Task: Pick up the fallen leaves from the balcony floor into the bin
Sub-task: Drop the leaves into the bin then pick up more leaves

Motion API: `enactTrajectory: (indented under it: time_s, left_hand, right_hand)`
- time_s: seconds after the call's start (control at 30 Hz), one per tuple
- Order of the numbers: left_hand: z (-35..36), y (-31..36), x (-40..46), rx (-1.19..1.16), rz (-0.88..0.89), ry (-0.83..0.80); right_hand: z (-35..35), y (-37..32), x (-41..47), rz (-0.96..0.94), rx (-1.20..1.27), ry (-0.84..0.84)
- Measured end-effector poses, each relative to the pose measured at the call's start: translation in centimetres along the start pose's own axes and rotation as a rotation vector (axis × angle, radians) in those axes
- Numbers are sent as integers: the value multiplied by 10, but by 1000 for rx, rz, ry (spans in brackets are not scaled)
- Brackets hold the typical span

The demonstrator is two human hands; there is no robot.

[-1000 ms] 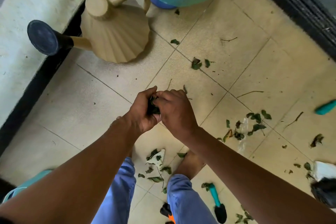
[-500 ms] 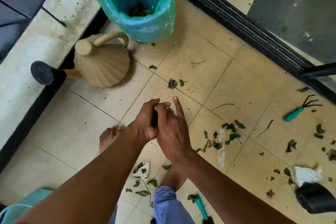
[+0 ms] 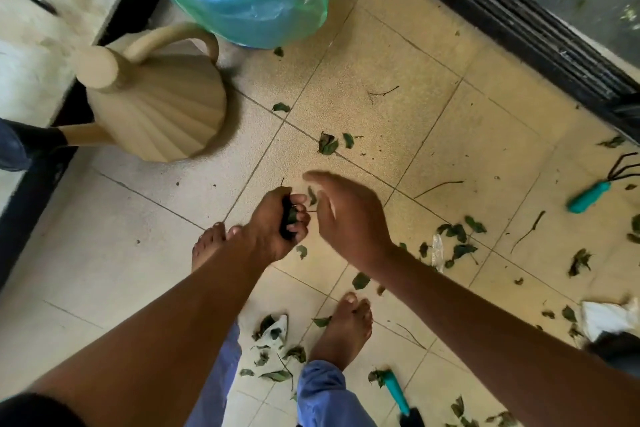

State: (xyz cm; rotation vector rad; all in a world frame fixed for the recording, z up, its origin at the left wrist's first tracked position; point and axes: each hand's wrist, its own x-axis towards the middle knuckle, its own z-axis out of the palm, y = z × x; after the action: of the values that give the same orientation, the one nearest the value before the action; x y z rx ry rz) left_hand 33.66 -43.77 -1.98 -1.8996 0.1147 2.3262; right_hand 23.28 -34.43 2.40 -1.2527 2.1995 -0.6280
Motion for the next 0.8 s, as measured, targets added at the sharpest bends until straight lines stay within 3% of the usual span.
enactTrajectory:
  time_s: [0.1,0.23,0.43,0.8]
  left_hand:
    - [-20,14,19,-59,-28,-17]
    - [-40,28,32,-136,-54,-99]
    - [-57,42,35,-182,-44,-170]
    - [-61,50,39,-213,-64,-182]
  right_hand:
    - [36,52,40,173,-70,111]
    - [84,107,81,267,-263,11]
    - [115,129,96,123,-524,-86]
    - [113,126,91,-10,-529,-46]
